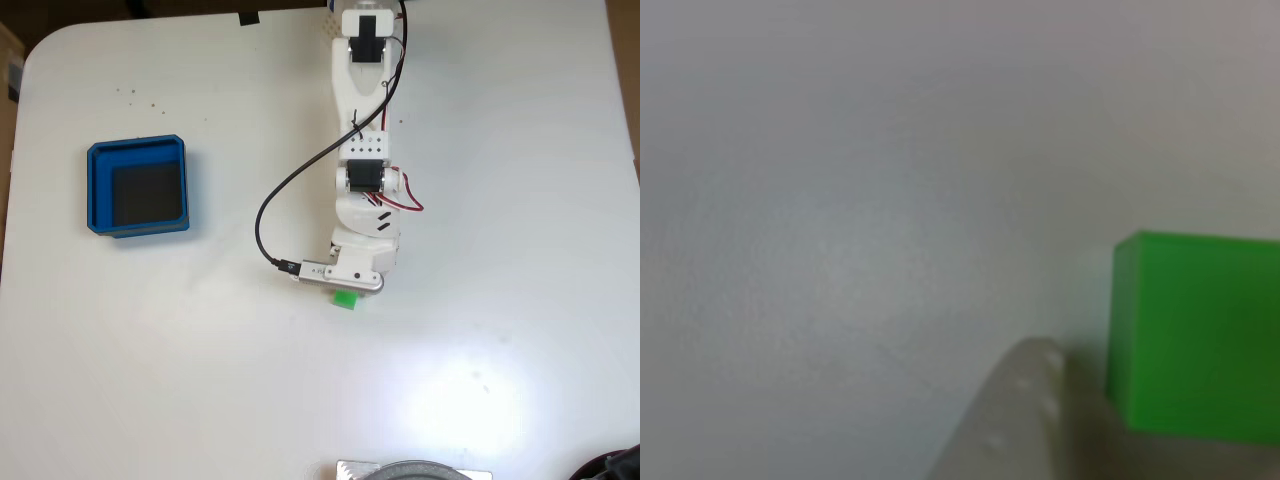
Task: Pick up green cube and drop it in the blue box
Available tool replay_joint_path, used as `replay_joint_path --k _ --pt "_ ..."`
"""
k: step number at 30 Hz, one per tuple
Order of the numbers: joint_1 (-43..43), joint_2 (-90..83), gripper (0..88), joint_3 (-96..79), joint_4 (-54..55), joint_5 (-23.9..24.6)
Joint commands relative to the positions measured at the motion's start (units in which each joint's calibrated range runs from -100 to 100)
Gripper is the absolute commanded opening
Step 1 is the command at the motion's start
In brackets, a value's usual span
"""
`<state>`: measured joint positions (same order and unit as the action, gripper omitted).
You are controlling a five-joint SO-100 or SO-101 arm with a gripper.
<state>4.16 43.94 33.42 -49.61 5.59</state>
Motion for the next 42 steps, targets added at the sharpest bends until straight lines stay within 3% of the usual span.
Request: replay_joint_path --k 1,12,19,42 --pt "0.3 -1.1 36.5 3.7 1.6 0.1" --pt "0.2 -1.0 36.5 3.7 1.7 0.1" --pt "0.5 1.2 36.5 3.4 7.3 0.0" --pt "0.6 1.0 34.7 3.1 6.7 0.1"
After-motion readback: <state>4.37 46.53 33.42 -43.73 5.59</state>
